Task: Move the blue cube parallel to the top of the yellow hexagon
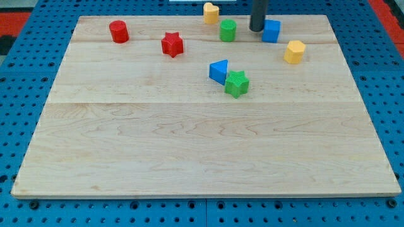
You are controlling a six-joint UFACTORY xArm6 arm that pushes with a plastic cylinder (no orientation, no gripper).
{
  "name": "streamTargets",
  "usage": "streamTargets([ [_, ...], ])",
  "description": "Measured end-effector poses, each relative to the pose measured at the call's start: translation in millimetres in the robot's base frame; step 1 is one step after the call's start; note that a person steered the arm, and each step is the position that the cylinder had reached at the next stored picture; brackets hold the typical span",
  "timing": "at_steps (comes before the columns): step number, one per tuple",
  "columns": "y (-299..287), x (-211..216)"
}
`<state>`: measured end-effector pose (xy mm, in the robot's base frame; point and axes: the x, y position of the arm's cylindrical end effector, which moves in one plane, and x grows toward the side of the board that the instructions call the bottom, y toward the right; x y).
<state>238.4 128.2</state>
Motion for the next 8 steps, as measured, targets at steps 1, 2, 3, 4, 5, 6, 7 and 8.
streamTargets([
  [1,13.9,14.7],
  [2,13.9,22.6],
  [3,24.0,40.2],
  [4,27.7,49.6],
  [5,41.3,49.6],
  [6,67.3,53.1],
  [7,68.2,67.6],
  [8,68.2,61.9],
])
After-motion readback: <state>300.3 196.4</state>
